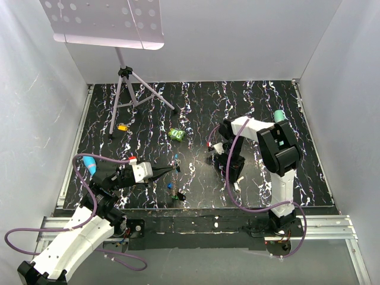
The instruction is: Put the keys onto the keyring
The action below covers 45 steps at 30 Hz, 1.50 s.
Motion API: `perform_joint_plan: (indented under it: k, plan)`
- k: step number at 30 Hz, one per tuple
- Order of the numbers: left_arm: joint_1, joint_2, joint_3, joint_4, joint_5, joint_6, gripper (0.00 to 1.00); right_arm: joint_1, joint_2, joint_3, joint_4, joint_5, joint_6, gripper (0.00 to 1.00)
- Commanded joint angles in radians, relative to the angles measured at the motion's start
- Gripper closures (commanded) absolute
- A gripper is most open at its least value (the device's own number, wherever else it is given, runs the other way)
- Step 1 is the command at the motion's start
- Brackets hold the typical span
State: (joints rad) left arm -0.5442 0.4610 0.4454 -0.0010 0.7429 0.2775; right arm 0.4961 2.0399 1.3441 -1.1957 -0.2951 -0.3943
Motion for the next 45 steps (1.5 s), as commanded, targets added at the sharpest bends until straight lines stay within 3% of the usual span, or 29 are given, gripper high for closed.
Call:
perform_joint_plan:
  k: [1, 17, 45]
  plan:
    - [0.004, -0.015, 0.039, 0.027, 0.001, 0.009, 1.0, -0.008, -0.061, -0.031, 0.021, -0.016, 0.023, 0.72]
    - [0.004, -0.022, 0.036, 0.025, 0.001, 0.003, 1.0, -0.025, -0.13, -0.102, 0.139, 0.014, 0.075, 0.72]
    - [0.004, -0.024, 0.038, 0.025, 0.001, 0.003, 1.0, -0.028, -0.207, -0.166, 0.188, 0.028, 0.107, 0.71]
